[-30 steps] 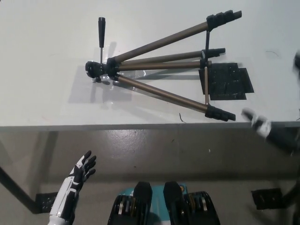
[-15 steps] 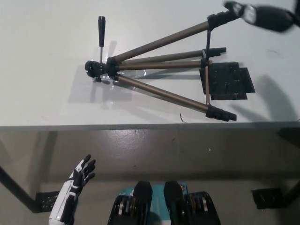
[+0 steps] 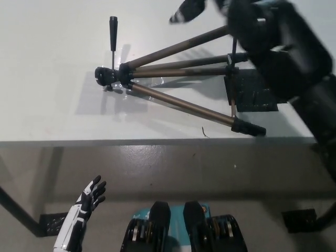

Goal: A tripod lies near the right hand side of the table and the robot grab a leg of the tripod using its right hand and put it up right.

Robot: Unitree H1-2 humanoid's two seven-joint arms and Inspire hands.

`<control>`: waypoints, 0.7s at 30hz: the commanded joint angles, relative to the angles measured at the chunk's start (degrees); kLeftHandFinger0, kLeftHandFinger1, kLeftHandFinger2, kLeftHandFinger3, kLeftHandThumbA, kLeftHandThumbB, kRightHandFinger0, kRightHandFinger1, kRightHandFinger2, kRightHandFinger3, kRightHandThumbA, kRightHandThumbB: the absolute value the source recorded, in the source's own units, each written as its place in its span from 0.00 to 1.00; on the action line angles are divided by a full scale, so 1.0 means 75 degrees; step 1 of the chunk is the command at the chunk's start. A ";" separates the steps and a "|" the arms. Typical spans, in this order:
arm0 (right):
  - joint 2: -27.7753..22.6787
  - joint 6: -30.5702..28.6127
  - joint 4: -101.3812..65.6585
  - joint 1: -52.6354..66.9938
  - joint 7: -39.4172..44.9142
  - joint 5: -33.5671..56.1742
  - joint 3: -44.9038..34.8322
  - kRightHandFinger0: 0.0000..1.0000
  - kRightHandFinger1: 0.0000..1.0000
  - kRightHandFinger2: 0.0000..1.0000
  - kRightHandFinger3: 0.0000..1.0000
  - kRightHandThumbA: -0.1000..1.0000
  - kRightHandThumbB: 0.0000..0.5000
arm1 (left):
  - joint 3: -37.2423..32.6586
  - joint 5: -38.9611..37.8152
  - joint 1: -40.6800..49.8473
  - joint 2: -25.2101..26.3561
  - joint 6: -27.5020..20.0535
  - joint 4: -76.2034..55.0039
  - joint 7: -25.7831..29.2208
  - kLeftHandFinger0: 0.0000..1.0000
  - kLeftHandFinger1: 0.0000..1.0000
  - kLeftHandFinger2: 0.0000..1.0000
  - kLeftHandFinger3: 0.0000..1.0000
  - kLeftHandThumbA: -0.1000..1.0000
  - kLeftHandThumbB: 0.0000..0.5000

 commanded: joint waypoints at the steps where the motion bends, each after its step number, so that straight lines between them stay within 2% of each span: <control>1: 0.0336 0.0094 0.1003 -0.1306 0.0835 -0.0902 0.0794 1.00 1.00 1.00 1.00 1.00 1.00 | -0.0023 0.0042 0.0095 0.0123 -0.0143 -0.0369 -0.0069 1.00 1.00 1.00 1.00 1.00 0.64; 3: 0.0413 0.0004 0.1301 -0.1430 0.0912 -0.1104 0.1173 1.00 1.00 1.00 1.00 1.00 1.00 | -0.0025 0.0093 0.0082 0.0127 -0.0079 -0.0372 -0.0047 1.00 1.00 1.00 1.00 1.00 0.68; 8: 0.0372 0.0026 0.1116 -0.1264 0.1266 -0.1282 0.1700 1.00 1.00 1.00 1.00 1.00 1.00 | -0.0036 0.0041 0.0089 0.0094 -0.0096 -0.0383 -0.0058 1.00 1.00 1.00 1.00 1.00 0.63; 10: 0.0422 0.0089 0.1204 -0.1029 0.1314 -0.1388 0.1888 1.00 1.00 1.00 1.00 1.00 1.00 | -0.0047 0.0015 0.0108 0.0133 -0.0195 -0.0386 -0.0104 1.00 1.00 1.00 1.00 1.00 0.56; 12: 0.0430 0.0088 0.1325 -0.0981 0.1304 -0.1451 0.1996 1.00 1.00 1.00 1.00 1.00 1.00 | -0.0053 0.0026 0.0103 0.0130 -0.0268 -0.0372 -0.0096 1.00 1.00 1.00 1.00 1.00 0.53; 21: 0.0463 0.0209 0.2712 -0.0927 0.1328 -0.1469 0.2021 1.00 1.00 1.00 1.00 1.00 1.00 | -0.0064 -0.0087 0.0109 0.0180 -0.0253 -0.0346 -0.0173 1.00 1.00 1.00 1.00 1.00 0.56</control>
